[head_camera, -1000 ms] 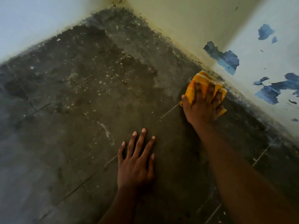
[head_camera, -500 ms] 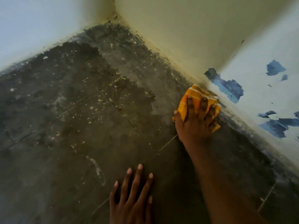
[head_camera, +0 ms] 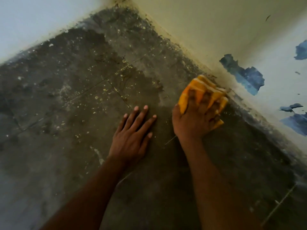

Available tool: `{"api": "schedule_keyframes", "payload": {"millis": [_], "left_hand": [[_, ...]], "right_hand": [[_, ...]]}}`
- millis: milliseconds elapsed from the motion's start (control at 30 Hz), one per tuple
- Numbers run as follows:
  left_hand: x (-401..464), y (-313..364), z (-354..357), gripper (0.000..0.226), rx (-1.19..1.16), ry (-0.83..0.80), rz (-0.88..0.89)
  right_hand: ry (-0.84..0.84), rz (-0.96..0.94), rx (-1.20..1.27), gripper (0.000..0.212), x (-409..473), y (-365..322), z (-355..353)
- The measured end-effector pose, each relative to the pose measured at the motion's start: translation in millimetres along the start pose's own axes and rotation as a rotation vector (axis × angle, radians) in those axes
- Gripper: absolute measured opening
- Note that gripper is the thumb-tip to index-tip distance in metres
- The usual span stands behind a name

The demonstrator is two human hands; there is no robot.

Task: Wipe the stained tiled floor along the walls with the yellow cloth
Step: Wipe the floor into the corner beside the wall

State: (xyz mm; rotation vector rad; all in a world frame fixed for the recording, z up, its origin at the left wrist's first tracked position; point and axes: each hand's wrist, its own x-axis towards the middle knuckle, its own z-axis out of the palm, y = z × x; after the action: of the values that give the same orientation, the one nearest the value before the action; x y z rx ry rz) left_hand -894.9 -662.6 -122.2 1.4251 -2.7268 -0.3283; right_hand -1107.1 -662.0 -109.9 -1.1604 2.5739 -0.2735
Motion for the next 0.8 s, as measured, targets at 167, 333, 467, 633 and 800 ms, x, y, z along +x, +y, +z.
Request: {"api": "schedule_keyframes", "payload": {"millis": [167,333,467,633,800], "left_hand": [[30,-15,-12,0.063,-0.016,-0.012,0.011],[48,-31,-13,0.068,-0.04,0.033,-0.044],[73,-50,-21,0.07,-0.027,0.064,-0.102],[78,-68,-32,0.071,-0.024,0.043,-0.118],[75,-67,-26,0.071,-0.069,0.099,-0.148]], "right_hand": [[-0.069,-0.36,-0.174,0.084,-37,76,-15],[0.071,0.209,0.002,0.086,23,42,-10],[0.044,-0.035,0.011,0.085,14,-21,9],[-0.013,-0.258,-0.131,0.081,-50,56,-7],[0.111,0.366,0.044,0.095,12,21,-8]]}}
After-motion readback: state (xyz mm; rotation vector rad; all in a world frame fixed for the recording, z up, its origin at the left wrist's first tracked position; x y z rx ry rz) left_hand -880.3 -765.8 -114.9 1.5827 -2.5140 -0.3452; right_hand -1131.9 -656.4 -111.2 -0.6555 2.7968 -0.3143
